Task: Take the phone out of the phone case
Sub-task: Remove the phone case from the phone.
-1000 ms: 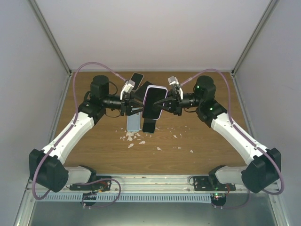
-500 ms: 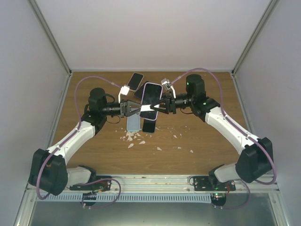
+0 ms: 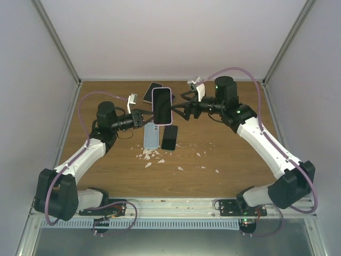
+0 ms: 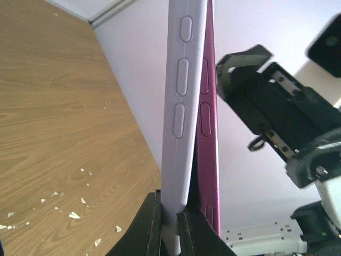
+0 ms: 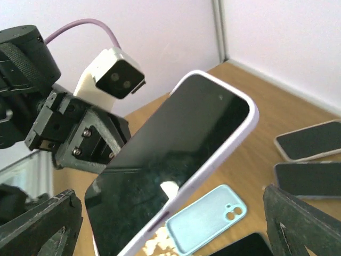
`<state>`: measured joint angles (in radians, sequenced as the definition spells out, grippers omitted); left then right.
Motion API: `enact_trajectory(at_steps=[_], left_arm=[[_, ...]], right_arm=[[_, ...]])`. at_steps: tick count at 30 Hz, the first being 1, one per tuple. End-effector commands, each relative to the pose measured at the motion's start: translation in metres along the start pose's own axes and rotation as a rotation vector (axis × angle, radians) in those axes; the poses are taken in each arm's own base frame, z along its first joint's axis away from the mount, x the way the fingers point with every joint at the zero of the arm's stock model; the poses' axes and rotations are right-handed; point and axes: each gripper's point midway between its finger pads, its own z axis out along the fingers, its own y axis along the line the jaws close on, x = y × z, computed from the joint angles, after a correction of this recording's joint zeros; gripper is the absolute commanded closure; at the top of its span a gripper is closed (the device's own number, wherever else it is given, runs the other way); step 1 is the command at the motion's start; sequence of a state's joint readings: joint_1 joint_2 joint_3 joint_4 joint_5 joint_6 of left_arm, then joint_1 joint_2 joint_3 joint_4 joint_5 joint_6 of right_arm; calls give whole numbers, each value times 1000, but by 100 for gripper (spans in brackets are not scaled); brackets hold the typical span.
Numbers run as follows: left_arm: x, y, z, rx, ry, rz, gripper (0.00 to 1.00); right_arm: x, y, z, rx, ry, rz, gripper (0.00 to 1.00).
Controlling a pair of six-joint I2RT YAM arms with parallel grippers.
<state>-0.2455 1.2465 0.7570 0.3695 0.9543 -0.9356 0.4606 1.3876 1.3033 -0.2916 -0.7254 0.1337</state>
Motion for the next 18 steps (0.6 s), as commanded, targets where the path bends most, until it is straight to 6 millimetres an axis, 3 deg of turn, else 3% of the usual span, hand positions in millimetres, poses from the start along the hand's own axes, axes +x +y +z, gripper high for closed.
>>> enact_trajectory(at_steps=[1, 13, 18], left_arm=[[-20, -4, -3, -14, -79, -1, 100], [-35, 39, -7, -202, -166, -259, 100], [-34, 45, -8, -219, -175, -307, 100]], right_arm=[[-26, 3, -1, 160, -21, -161, 7], [-2, 25, 48, 335, 90, -440, 8], [17, 33, 72, 376, 155, -541, 17]])
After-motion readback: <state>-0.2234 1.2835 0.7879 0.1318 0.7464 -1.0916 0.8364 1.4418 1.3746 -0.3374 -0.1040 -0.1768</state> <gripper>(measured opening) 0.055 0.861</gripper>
